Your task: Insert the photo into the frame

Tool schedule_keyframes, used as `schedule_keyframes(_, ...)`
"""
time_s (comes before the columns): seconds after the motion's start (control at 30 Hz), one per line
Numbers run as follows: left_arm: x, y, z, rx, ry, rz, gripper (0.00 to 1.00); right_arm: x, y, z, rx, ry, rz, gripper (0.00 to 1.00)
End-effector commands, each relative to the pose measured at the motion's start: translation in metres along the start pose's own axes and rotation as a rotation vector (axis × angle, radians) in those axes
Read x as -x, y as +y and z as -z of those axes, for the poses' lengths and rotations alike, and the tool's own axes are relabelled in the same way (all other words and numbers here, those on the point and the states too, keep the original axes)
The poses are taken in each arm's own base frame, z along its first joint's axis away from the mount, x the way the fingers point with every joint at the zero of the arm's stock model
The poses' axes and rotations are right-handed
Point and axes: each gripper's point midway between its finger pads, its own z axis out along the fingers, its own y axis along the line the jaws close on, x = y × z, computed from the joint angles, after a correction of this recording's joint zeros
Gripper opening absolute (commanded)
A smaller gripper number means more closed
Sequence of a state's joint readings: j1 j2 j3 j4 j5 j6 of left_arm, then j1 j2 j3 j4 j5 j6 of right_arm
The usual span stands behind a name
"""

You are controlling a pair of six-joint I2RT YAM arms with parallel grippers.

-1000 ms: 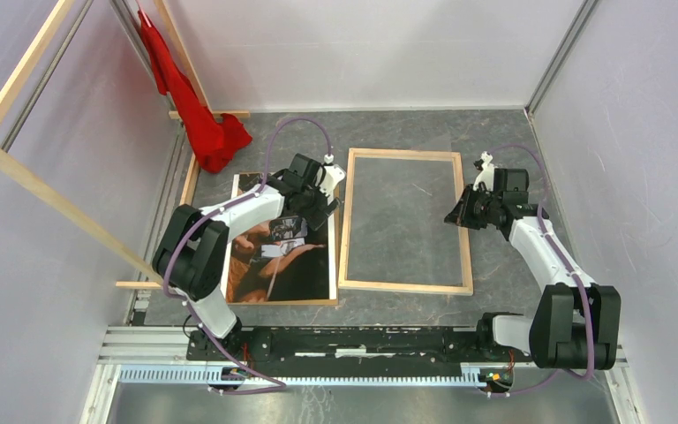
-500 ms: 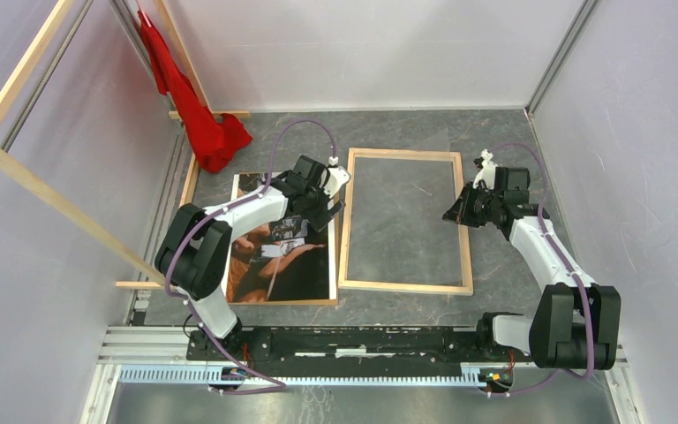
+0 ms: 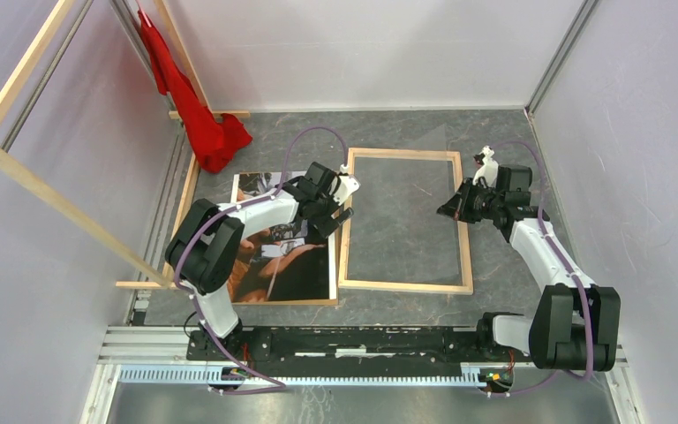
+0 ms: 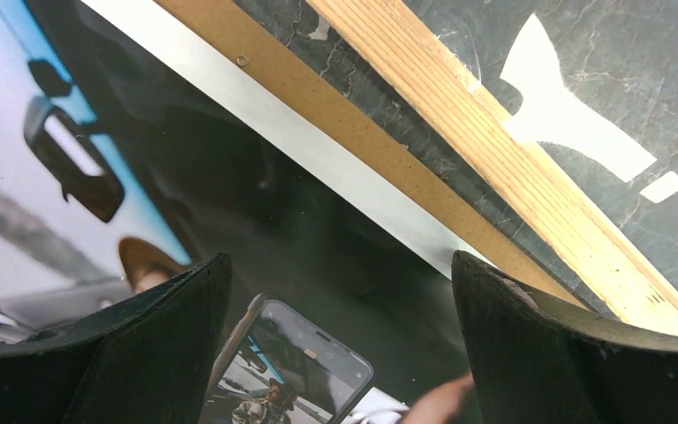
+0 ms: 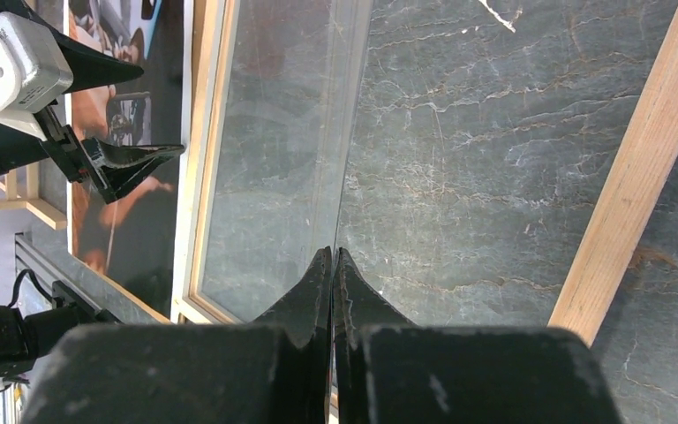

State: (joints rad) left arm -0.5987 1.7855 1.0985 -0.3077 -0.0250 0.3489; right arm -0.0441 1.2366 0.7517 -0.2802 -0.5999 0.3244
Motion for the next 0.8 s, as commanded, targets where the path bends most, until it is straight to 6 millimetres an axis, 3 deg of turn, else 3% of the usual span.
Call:
schedule_keyframes(0.0, 0.012, 0.000, -0.002, 0.015, -0.040, 0.023, 1.00, 0.016, 0.009, 0.002, 0.052, -0.067, 0.036, 0.00)
schedule_keyframes(0.4, 0.015, -0.004, -0.001, 0.012, -0.046, 0.010, 1.00, 0.004, 0.012, 0.001, 0.097, -0.036, 0.031, 0.00)
schedule_keyframes(0.6, 0.017, -0.005, -0.001, 0.013, -0.048, 0.005, 1.00, 0.006, -0.003, 0.003, -0.003, -0.025, 0.044, 0.32)
schedule_keyframes(0.77, 0.017, -0.005, -0.001, 0.017, -0.045, 0.004, 1.00, 0.004, -0.010, 0.001, -0.030, -0.020, 0.039, 0.44)
